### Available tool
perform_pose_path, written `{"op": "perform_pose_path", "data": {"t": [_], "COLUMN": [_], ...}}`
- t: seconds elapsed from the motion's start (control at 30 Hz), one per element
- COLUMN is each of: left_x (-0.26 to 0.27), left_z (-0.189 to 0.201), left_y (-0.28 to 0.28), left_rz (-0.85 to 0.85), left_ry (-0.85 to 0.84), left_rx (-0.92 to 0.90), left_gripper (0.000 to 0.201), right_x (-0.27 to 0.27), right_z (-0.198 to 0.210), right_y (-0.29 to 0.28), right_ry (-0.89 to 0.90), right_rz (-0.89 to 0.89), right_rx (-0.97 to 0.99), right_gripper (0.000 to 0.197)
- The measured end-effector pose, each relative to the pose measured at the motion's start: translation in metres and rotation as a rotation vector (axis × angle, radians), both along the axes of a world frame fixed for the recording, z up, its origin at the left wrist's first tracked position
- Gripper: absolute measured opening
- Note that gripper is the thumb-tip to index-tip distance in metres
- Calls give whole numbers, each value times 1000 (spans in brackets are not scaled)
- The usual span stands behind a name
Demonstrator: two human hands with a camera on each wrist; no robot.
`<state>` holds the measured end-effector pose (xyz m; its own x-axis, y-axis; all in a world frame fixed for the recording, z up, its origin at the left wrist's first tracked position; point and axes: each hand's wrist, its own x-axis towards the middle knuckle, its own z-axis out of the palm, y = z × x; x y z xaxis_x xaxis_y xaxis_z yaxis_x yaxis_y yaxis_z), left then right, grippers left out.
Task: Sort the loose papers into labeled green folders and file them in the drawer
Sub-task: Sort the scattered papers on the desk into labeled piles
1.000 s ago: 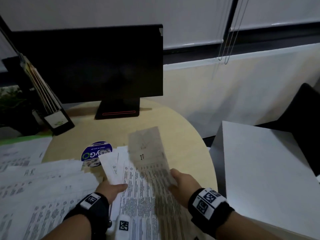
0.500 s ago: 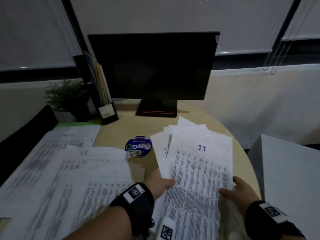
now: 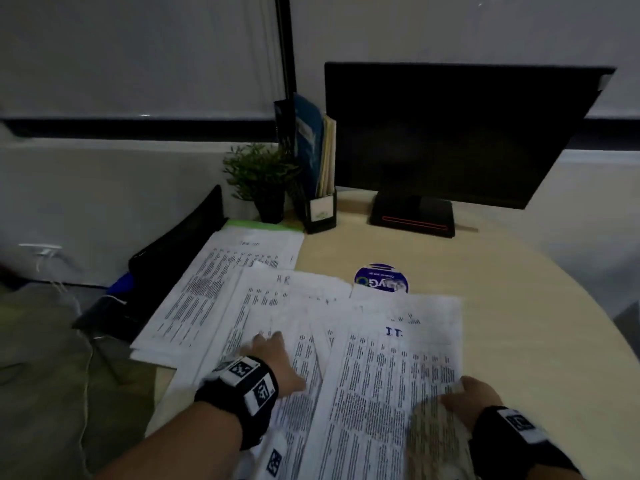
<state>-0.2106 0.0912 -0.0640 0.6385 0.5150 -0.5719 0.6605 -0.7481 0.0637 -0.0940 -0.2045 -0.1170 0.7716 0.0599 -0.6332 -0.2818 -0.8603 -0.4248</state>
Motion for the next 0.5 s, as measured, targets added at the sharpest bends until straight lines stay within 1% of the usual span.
{"op": "perform_pose_path", "data": {"t": [0.03,0.1,0.2,0.23,0.27,0.3,0.37,0.4,0.43,0.47,0.5], "left_x": [-4,-10,-15,-15,-16,-15,-13,-11,-9,-6,-3], "left_z": [-4,-12,-18,-18,-17,-17,-14,-12,-10,-8,-6], "left_y": [7,17,31,35,38,42,46,47,49,49,48], "left_rz": [64,163,283,319,328,305,242,225,212,196,170], "left_ry": [-16,-53,-82,-91,-84,-71,-67,-62,-56,-36,-15], "left_rx": [24,-17,-57,-47,-29,-19,-78,-118,-140,-142,-119], "left_gripper": [106,113,115,112,104,89,45,36,36,42,55], "right_x": [-2,-5,-4,-4,-2,0,2,3,4,3,3], "right_z": [-2,0,1,2,0,-2,-5,-6,-6,-7,-7], "right_y": [4,12,19,20,21,21,23,25,29,32,34], "right_ry": [-1,-12,49,51,54,53,50,52,53,59,51], "right_rz": [13,35,18,2,-11,-33,-57,-51,-40,-27,-14], "right_rx": [-37,-70,-68,-61,-62,-67,-91,-108,-121,-136,-142], "right_gripper": [46,40,48,52,55,58,61,59,58,57,54]}}
